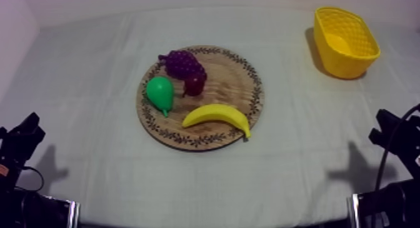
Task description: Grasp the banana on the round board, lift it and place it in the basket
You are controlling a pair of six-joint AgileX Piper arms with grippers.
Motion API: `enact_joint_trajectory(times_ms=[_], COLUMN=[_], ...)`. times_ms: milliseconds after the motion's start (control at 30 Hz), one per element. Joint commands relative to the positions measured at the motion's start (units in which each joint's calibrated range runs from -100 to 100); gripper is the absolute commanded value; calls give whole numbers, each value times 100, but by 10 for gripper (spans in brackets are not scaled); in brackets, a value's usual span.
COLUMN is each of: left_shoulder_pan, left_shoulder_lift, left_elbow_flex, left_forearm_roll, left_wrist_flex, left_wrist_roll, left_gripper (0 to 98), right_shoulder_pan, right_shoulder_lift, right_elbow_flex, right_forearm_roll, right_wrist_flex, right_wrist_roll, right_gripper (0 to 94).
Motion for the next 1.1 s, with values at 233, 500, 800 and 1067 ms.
enact_joint_trajectory(times_ms=[233,500,800,1067], left_shoulder_pan=[-3,-3,-3,-3], left_shoulder_lift=[-3,-3,-3,-3], left_elbow_flex=[3,3,3,3], left_forearm_roll=[-1,-1,-1,-1], left_wrist_flex=[2,2,2,2], left_wrist_roll=[2,2,2,2], left_gripper=[1,1,1,1], right_shoulder_pan=[-874,-1756,-2920,-3708], right_shoulder_lift=[1294,3244,5032,6385], right_elbow_flex=[-947,-2912,-4937,-5825], right_forearm_roll=[1113,1410,1248,1163], right_wrist_flex=[-199,300,1309,1831], right_wrist_roll=[-621,-693,-25,588], right_gripper=[6,8,9,17])
